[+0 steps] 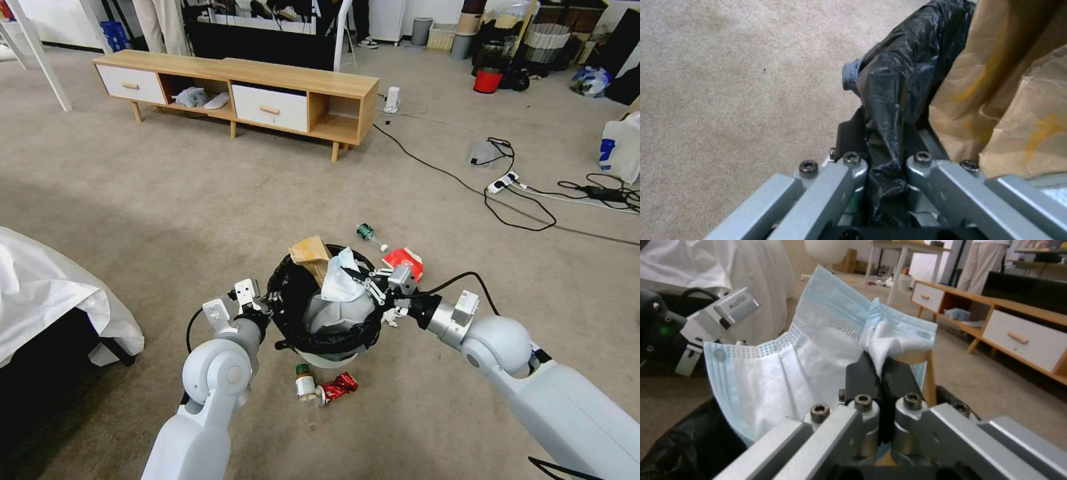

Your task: Pick up the trash bin and place the garbage on the floor into it.

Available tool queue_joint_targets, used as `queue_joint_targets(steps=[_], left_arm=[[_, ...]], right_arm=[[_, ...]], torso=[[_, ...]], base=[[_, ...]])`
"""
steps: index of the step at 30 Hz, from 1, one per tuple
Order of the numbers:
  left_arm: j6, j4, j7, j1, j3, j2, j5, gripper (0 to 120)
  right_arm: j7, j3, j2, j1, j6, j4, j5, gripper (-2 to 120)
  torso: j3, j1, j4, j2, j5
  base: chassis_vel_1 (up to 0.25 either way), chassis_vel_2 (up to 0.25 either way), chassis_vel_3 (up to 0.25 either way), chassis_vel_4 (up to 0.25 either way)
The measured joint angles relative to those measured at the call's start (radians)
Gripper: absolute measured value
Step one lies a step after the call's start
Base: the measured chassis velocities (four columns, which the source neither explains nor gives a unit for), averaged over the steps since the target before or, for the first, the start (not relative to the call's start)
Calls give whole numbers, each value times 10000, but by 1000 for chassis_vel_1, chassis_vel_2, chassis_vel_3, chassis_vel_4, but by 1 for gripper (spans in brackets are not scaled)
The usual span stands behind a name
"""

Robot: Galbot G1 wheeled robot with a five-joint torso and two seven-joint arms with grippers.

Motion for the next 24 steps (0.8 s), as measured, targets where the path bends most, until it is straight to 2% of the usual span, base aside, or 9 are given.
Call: queue_joint_targets(steps=[11,14,15,17,19,20,22,23,24], left_arm=[[-3,-36,12,52,-81,2,-11,4],[-6,-45,33,59,-103,16,-11,4],[-7,-53,39,61,-112,27,-11,4],[-7,-61,41,60,-123,41,-13,4],[-9,-68,42,52,-149,59,-20,4],[-9,-68,42,52,-149,59,-20,4],[-11,-69,44,28,-154,60,-25,4],[-11,-69,44,28,-154,60,-25,4],[-14,-69,46,14,-154,60,-27,4]], right_arm=[[261,-716,350,654,-142,-364,23,0],[415,-760,379,681,-610,-358,186,1],[497,-777,384,686,-699,-357,232,8],[524,-777,385,686,-726,-358,248,11],[621,-744,371,620,-761,-351,334,23],[621,-744,371,620,-761,-351,334,23],[710,-682,347,544,-782,-315,372,33],[710,-682,347,544,-782,-315,372,33],[801,-642,340,492,-785,-299,393,39]], torso=[[0,0,1,0,0],[0,0,-1,0,0],[0,0,-1,0,0],[0,0,-1,0,0],[0,0,1,0,0],[0,0,1,0,0],[0,0,0,0,0],[0,0,0,0,0],[0,0,0,0,0]], base=[[0,0,0,0],[0,0,0,0],[0,0,0,0],[0,0,0,0],[0,0,0,0],[0,0,0,0],[0,0,0,0],[0,0,0,0],[0,0,0,0]])
